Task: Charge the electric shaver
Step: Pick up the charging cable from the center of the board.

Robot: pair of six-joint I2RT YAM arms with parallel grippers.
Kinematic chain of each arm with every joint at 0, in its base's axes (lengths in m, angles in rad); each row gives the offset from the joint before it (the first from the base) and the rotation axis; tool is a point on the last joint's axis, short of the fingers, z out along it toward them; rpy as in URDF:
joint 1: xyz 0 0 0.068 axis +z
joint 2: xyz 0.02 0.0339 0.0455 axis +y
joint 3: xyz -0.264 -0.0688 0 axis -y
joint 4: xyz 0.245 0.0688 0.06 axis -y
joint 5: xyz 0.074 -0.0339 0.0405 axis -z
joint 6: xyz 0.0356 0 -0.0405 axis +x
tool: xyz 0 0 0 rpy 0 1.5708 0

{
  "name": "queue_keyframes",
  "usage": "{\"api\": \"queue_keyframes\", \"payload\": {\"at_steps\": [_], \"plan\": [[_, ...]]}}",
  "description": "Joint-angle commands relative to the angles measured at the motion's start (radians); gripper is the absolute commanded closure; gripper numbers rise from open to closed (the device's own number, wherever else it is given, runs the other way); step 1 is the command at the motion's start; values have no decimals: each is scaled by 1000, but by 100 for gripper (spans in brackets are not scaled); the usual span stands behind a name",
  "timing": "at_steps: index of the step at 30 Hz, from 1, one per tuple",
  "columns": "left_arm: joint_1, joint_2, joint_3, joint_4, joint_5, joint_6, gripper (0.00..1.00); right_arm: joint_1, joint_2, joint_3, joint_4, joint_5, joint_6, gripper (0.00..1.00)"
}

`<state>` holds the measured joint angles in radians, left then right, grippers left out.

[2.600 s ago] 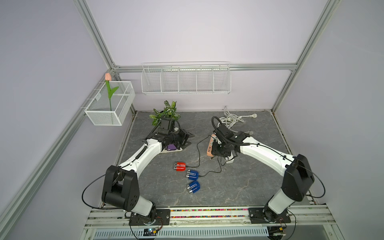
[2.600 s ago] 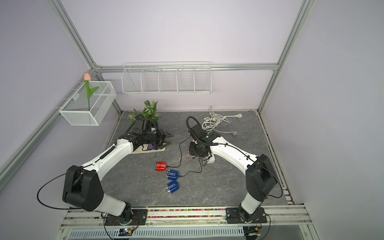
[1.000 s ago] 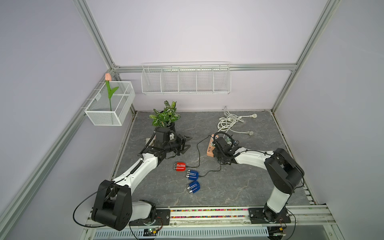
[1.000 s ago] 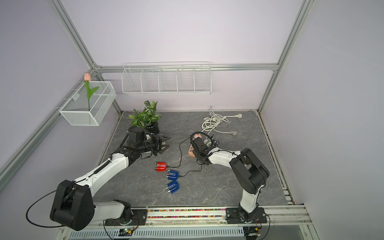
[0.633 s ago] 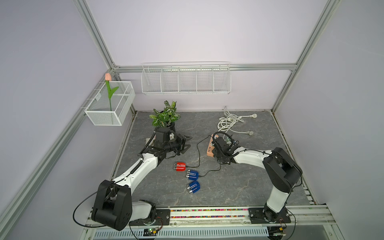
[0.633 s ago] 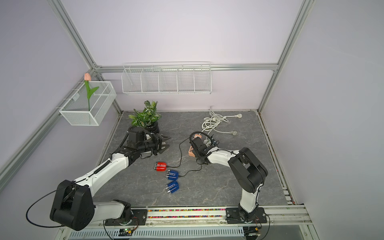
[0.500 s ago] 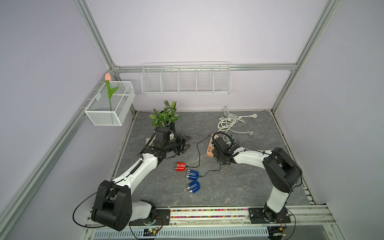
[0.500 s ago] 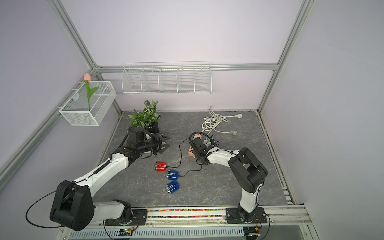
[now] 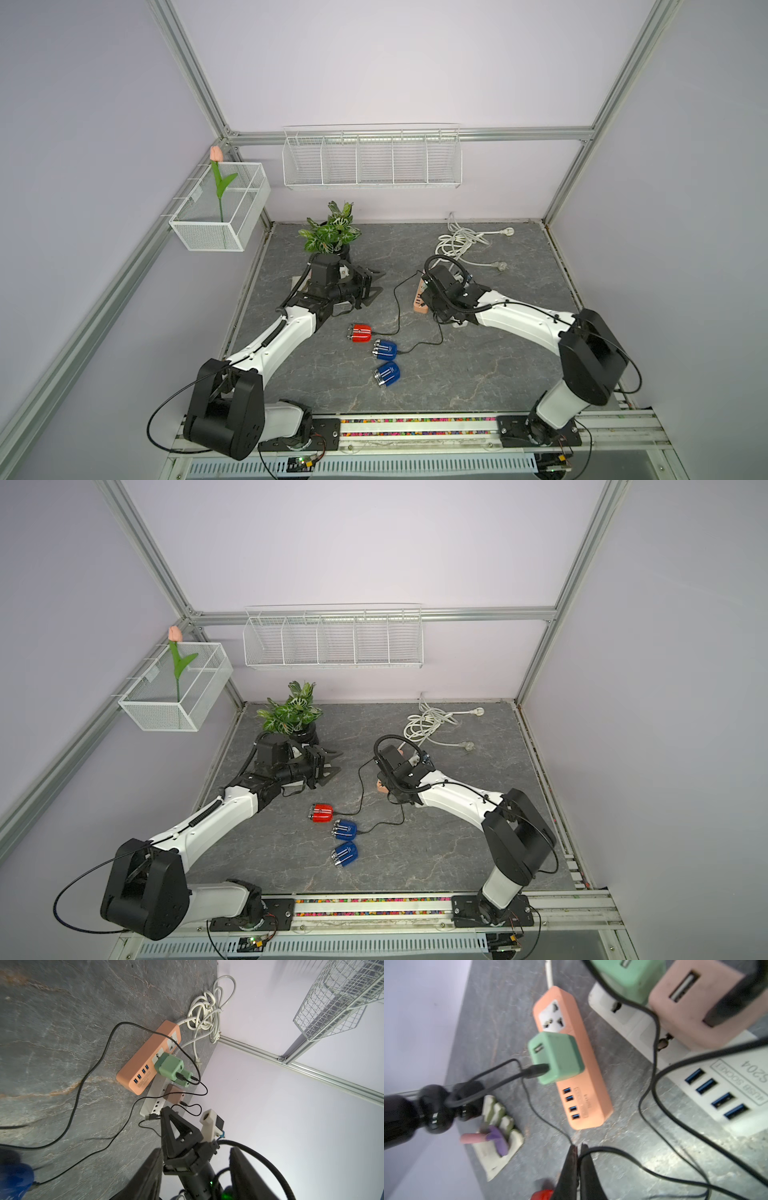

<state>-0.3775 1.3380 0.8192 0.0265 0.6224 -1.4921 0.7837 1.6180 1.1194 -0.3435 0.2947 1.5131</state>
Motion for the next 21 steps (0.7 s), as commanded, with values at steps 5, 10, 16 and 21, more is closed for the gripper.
{"api": "queue_keyframes", "payload": {"at_steps": [5,10,16,21], "plan": [[-128,132,-17,341,23,-191,46,10,-123,-77,82,-28,156,93],[-187,223,-5,455,5,-251,47,4,-157,-121,153,-37,228,93],[-212,250,6,442,-18,-241,54,-29,-167,-124,184,-56,258,93],[-218,242,8,375,-46,-207,56,-50,-157,-105,204,-80,279,93]]}}
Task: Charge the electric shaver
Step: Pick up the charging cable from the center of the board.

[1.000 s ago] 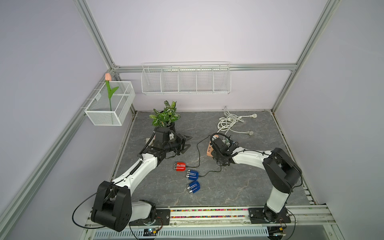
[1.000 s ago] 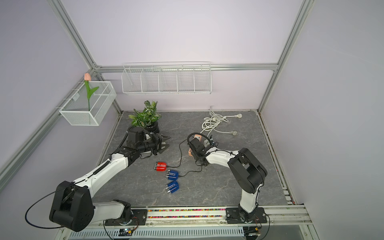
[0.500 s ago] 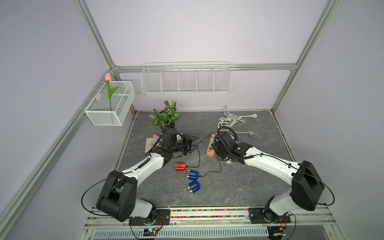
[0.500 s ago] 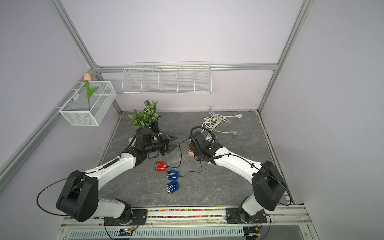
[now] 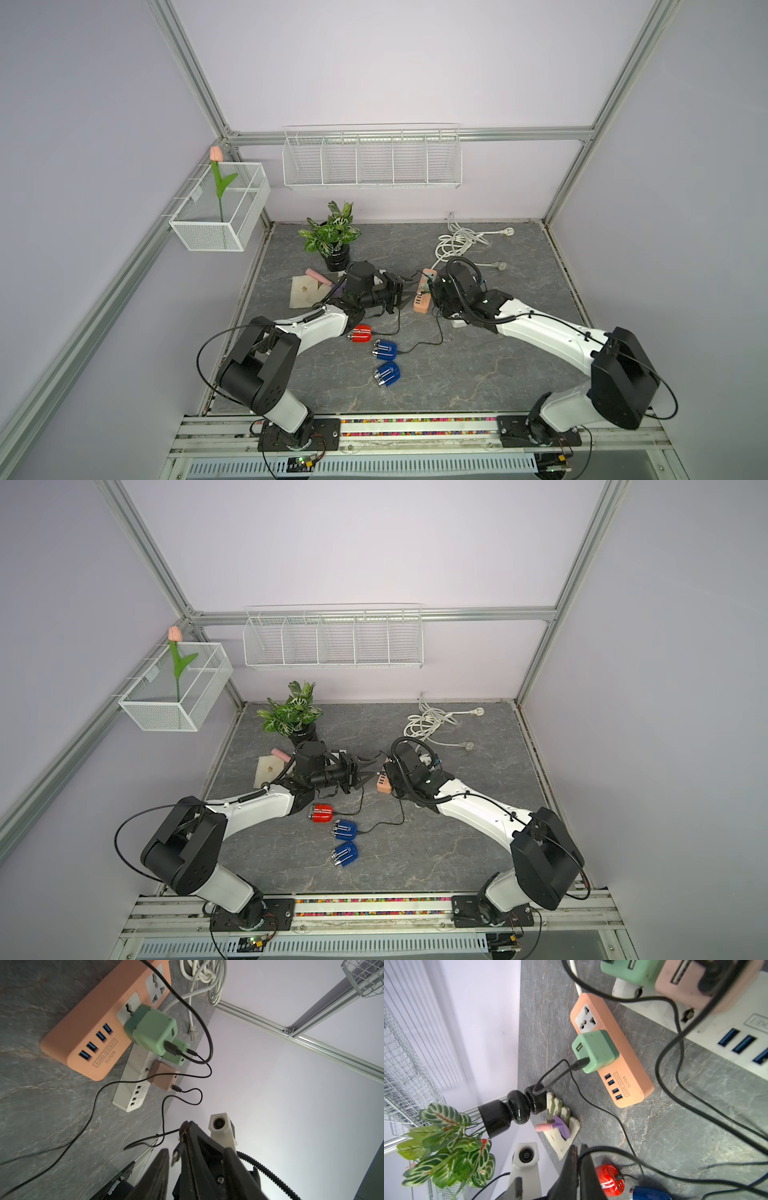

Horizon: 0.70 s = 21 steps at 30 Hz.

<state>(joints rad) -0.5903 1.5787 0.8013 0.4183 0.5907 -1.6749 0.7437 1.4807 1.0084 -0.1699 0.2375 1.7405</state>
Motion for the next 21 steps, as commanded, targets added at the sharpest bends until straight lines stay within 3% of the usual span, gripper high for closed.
{"api": "queue_keyframes", "payload": {"at_steps": [1,10,21], "plan": [[-6,5,27,-11,-17,-23,56,-10,-17,10,30,-27,52,93],[-15,44,56,46,-34,-39,75,-12,-13,-3,54,-48,94,93],[-17,37,61,12,-34,-19,82,-17,-2,-13,83,-60,135,93]]}}
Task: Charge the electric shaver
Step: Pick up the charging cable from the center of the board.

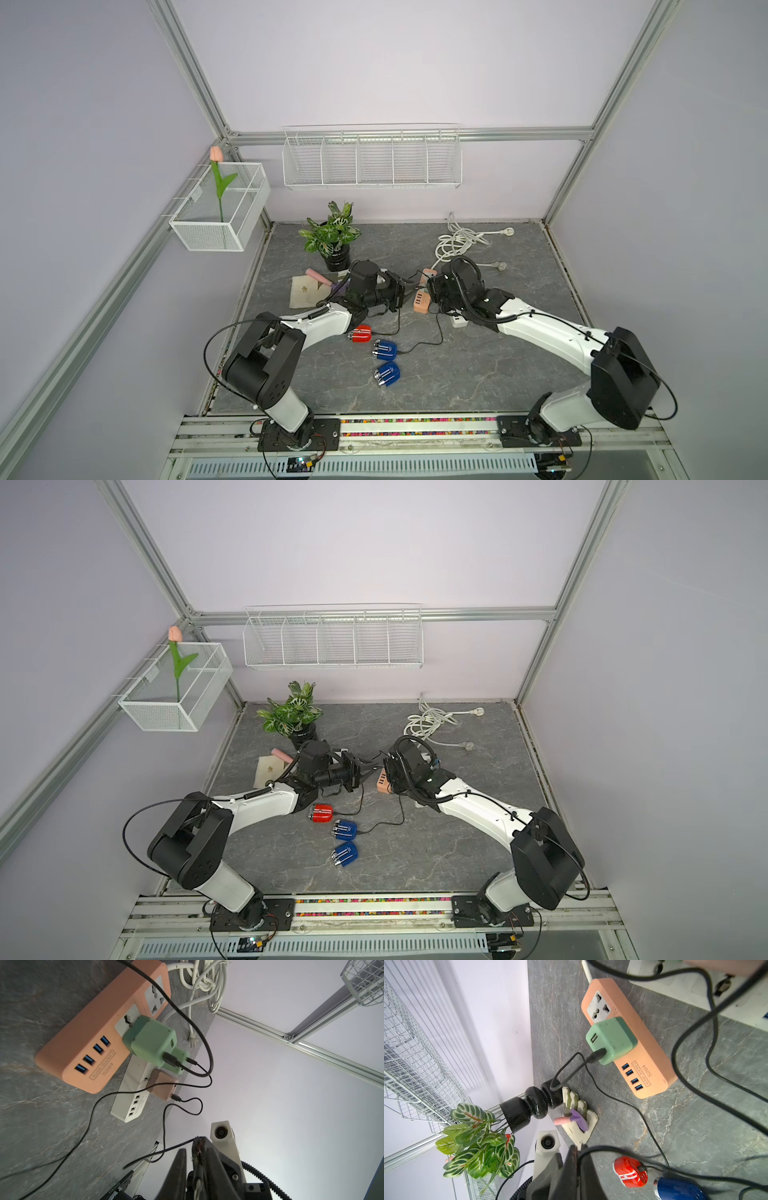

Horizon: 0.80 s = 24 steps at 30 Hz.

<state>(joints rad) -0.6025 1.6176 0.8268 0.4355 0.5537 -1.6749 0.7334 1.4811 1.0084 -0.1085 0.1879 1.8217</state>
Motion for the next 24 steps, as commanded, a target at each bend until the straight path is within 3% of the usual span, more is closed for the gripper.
{"api": "queue_keyframes", "payload": {"at_steps": [1,6,16,24], "plan": [[-4,-3,38,-9,3,-17,83,-7,0,-12,24,-13,54,93],[-3,-1,39,-12,5,-14,96,-6,1,-4,13,-14,55,93],[-4,-7,52,-55,3,1,100,4,5,-4,11,-17,70,92],[0,-16,73,-96,-5,18,100,4,-5,-12,24,-31,74,65]]}}
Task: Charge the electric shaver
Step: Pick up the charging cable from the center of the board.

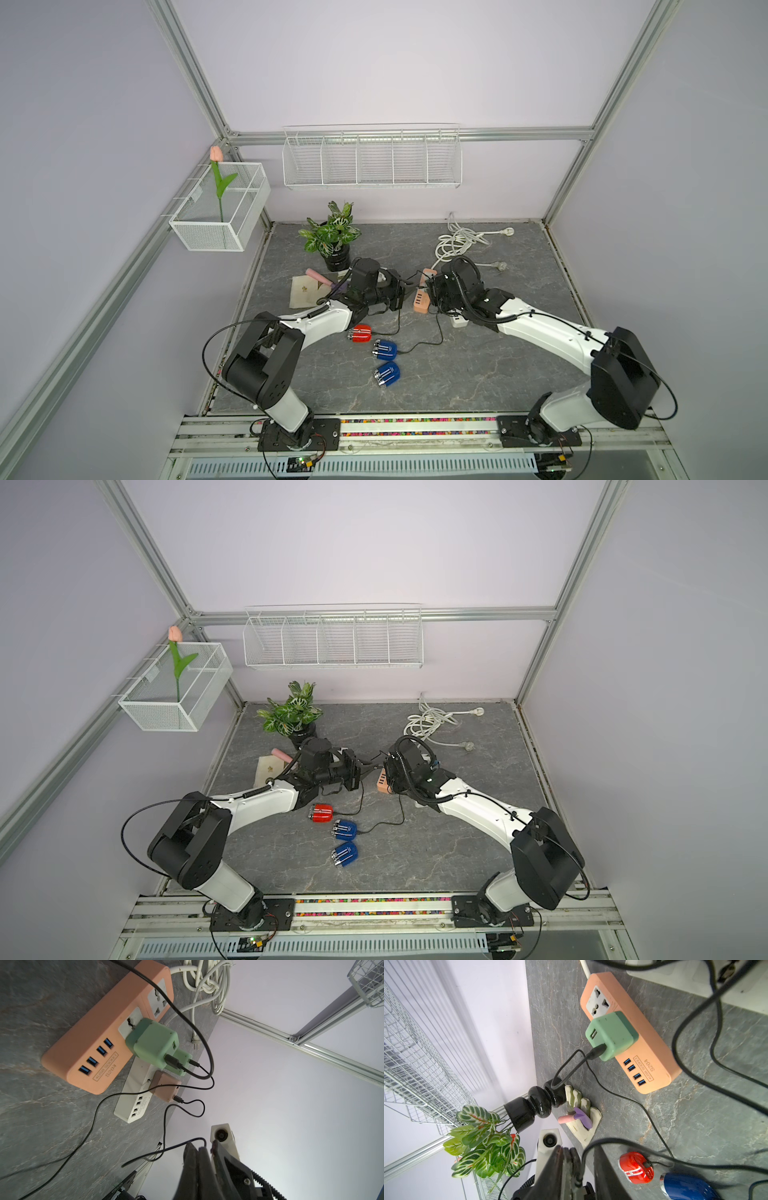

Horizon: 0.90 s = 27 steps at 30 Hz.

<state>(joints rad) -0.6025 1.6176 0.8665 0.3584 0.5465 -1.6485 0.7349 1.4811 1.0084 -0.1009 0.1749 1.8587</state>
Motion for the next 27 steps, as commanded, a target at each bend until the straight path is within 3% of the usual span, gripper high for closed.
{"api": "queue_keyframes", "payload": {"at_steps": [1,5,27], "plan": [[3,-15,33,-14,3,-10,100,3,-7,-18,29,-24,34,65],[13,-10,36,-7,13,-14,100,0,-15,-74,123,-50,48,71],[14,4,49,-26,30,-6,100,0,-21,-113,229,-73,77,74]]}}
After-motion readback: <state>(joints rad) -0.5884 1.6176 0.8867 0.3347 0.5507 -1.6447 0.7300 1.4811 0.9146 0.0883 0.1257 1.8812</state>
